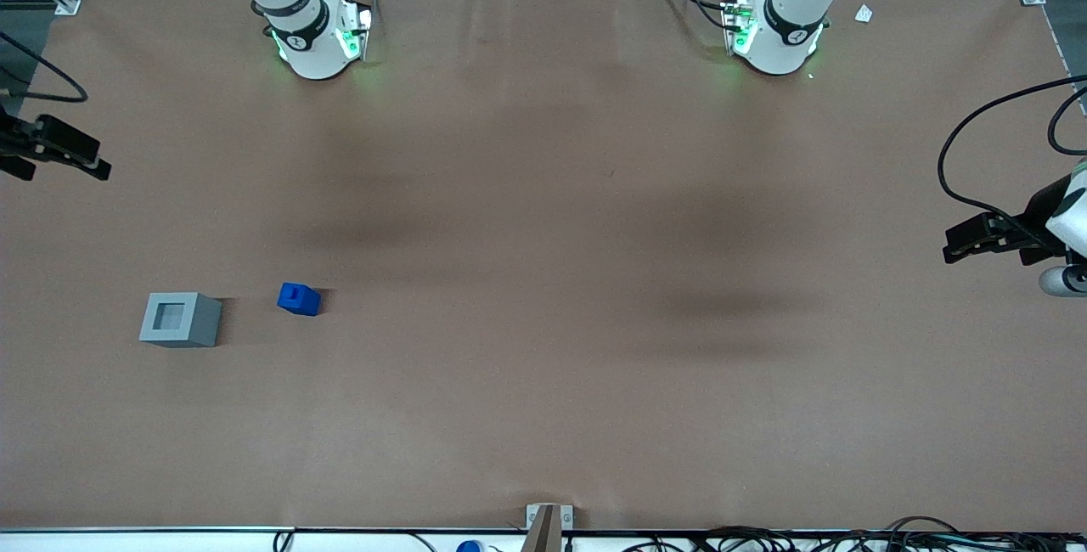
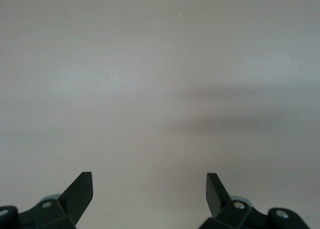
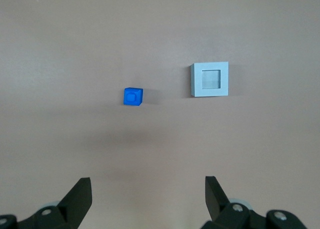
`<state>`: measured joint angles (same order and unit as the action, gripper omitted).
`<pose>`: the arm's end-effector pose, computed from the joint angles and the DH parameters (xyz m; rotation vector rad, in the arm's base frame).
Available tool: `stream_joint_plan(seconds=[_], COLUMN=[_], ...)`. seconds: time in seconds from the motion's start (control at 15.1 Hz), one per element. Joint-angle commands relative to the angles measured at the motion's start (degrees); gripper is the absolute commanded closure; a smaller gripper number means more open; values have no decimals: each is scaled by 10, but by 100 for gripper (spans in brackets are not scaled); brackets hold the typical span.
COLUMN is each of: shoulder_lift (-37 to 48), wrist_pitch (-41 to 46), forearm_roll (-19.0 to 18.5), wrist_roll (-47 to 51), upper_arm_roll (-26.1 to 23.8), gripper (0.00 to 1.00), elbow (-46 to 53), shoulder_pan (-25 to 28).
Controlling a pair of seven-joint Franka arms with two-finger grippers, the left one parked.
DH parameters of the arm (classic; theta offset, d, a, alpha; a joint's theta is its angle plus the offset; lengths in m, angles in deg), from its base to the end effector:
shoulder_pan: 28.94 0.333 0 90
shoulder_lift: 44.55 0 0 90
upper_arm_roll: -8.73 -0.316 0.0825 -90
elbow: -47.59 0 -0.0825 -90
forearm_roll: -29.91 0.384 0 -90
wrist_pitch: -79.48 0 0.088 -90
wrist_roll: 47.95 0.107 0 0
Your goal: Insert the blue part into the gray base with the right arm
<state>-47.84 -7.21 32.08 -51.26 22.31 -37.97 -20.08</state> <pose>0.5650 -0.0382 0.6246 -3.1141 0.0358 0.0534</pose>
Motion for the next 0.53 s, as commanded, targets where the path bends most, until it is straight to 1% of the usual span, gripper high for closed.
stream_joint_plan(seconds=[0.0, 0.46], shoulder_lift=[-22, -51], wrist_pitch=[2, -16], forearm_roll=[4, -2], wrist_roll=[-3, -3], upper_arm_roll=[-3, -4], gripper=[0, 0], elbow=[1, 1], shoulder_pan=[-6, -2])
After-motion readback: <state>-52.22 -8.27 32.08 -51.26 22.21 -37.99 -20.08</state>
